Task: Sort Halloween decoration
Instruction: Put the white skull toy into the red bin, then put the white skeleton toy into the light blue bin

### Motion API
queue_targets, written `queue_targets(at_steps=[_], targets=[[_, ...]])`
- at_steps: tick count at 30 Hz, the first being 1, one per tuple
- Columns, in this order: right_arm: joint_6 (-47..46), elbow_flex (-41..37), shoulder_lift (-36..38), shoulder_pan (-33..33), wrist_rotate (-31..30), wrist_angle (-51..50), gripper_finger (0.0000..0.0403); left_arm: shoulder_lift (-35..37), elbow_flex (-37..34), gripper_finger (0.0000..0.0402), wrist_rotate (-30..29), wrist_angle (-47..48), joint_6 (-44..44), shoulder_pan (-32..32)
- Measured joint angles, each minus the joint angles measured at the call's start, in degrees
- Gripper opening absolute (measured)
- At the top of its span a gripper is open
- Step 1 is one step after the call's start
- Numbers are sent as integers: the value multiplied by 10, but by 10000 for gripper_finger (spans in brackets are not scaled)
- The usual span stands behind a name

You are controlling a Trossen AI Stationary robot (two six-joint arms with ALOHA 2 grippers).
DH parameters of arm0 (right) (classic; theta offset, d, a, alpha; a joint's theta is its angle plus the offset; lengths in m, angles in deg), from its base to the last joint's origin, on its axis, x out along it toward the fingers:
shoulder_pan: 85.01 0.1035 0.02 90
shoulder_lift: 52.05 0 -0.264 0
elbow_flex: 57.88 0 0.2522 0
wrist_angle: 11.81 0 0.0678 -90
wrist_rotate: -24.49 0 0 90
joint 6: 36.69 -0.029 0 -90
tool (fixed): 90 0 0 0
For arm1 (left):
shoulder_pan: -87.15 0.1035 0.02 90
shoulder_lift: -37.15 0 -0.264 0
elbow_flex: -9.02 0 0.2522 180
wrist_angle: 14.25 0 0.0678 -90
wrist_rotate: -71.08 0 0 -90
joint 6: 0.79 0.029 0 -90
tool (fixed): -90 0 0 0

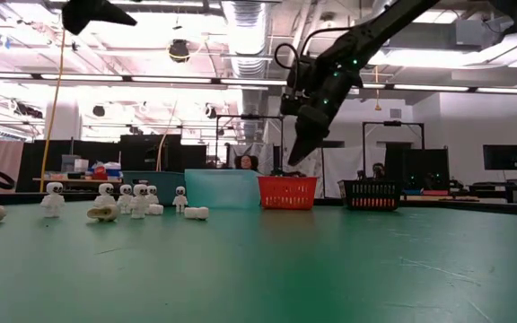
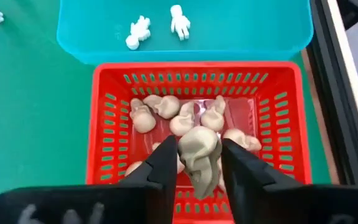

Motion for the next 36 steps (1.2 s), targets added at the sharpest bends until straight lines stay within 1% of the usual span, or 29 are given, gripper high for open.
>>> queue_targets(at_steps=[5, 8, 10, 11, 13, 17, 19, 22, 26, 29, 33, 36], targets=[[0, 0, 0, -1, -1, 10, 173, -6, -1, 210, 83, -6, 32, 61], [-3, 0, 0, -1, -5, 9, 192, -6, -1, 210, 113, -1, 53, 95], [-18, 0, 0, -1, 1, 10, 197, -6, -1, 210, 127, -1, 65, 116], [-23, 0, 2, -1, 17, 9, 197, -6, -1, 210, 136, -1, 71, 125], [-36, 0, 7, 1, 69, 13, 195, -6, -1, 210, 149, 0, 81, 140], [-104, 1, 28, 22, 173, 68, 181, -6, -1, 210, 174, 1, 94, 160], [-140, 2, 31, 43, 195, 100, 174, -6, -1, 210, 179, 7, 94, 165], [-151, 2, 29, 88, 184, 134, 168, -6, -1, 210, 178, 25, 94, 165], [-122, 1, 9, 159, 123, 209, 166, -6, -1, 210, 177, 27, 94, 165], [-109, 1, -10, 202, 91, 275, 166, -6, -1, 210, 175, 29, 91, 165], [-110, 2, -31, 225, 51, 318, 166, -6, -1, 210, 174, 32, 91, 165], [-133, 1, -58, 229, 48, 324, 166, -6, -1, 210, 174, 32, 95, 165]])
